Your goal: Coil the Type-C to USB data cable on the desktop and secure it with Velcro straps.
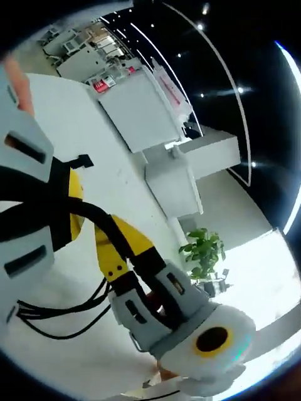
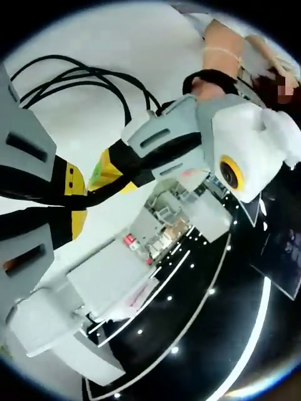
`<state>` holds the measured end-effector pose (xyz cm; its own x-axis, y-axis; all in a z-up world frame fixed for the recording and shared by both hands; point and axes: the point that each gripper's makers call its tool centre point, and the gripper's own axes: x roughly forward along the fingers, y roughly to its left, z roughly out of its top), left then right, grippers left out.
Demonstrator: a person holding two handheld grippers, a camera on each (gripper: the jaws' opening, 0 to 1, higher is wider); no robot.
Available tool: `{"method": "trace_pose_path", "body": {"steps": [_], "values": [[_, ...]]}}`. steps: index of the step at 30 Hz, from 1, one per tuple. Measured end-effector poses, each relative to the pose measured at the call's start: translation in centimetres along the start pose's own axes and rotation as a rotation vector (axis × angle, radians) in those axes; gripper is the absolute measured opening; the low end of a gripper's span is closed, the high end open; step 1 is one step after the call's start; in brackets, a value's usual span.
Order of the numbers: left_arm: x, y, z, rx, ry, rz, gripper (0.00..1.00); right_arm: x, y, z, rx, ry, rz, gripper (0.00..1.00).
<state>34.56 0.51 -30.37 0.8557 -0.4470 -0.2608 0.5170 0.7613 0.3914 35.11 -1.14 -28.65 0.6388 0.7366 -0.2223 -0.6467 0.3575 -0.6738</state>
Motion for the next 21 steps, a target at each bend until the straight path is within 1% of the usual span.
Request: {"method": "trace_pose_path", "body": {"steps": [1,2,3,4,6,7,8,9,10,11,12,13,14,15,16,17,18,19,20,21], "values": [[0.2,0.3,-0.1,0.019,0.003,0.015,0.05,0.3,-0.1,-0.1,0.008,0.003,0.004,0.02],[0.6,0.8,-0.4,0.060,0.017,0.038,0.05,0.8,-0.2,-0.4,0.023,0.010,0.014,0.02],[0.9,1.3,-0.8,0.093,0.032,0.060,0.05,1.5,-0.3,-0.6,0.050,0.013,0.033,0.02],[1.1,1.7,-1.0,0.108,0.038,0.076,0.05,2.0,-0.3,-0.8,0.079,0.012,0.043,0.03],[1.4,2.3,-1.7,0.110,0.057,0.089,0.05,2.8,-0.2,-1.1,0.083,0.011,0.053,0.04],[1.5,2.4,-2.0,0.112,0.060,0.093,0.05,2.7,0.7,-0.7,0.090,0.010,0.062,0.05],[1.6,2.7,-2.4,0.111,0.058,0.101,0.05,2.8,1.1,-0.6,0.132,-0.004,0.071,0.06],[1.5,3.0,-2.8,0.096,0.062,0.110,0.05,2.8,1.5,-0.5,0.198,-0.026,0.088,0.08],[1.4,3.2,-3.1,0.089,0.064,0.110,0.04,2.9,1.6,-0.3,0.283,-0.052,0.114,0.10],[1.1,3.6,-3.6,0.094,0.079,0.127,0.04,2.6,1.8,0.1,0.409,-0.096,0.147,0.14],[0.7,4.1,-4.0,0.123,0.101,0.149,0.05,2.4,1.3,0.3,0.504,-0.132,0.153,0.19],[0.4,4.6,-4.3,0.140,0.105,0.161,0.05,2.4,0.5,0.0,0.585,-0.137,0.157,0.23],[0.1,4.8,-4.4,0.134,0.089,0.170,0.05,2.6,0.3,-0.4,0.644,-0.126,0.181,0.28],[-0.1,5.1,-4.7,0.129,0.098,0.172,0.05,3.0,-1.2,-0.6,0.714,-0.157,0.147,0.26],[-0.4,5.4,-4.9,0.127,0.102,0.176,0.05,3.1,-2.0,-1.1,0.763,-0.162,0.128,0.22],[-0.6,5.7,-5.2,0.131,0.105,0.181,0.05,3.5,-3.2,-1.7,0.815,-0.172,0.105,0.17],[-0.8,6.0,-5.4,0.135,0.109,0.188,0.05,4.2,-4.0,-2.8,0.859,-0.147,0.097,0.16],[-0.9,6.3,-5.5,0.134,0.111,0.194,0.05,5.0,-4.2,-3.9,0.937,-0.112,0.119,0.16],[-1.1,6.8,-5.7,0.126,0.114,0.203,0.05,6.0,-4.0,-5.3,1.047,-0.057,0.149,0.16],[-1.2,7.2,-5.8,0.114,0.114,0.214,0.05,6.9,-3.5,-6.2,1.179,-0.009,0.195,0.16]]}}
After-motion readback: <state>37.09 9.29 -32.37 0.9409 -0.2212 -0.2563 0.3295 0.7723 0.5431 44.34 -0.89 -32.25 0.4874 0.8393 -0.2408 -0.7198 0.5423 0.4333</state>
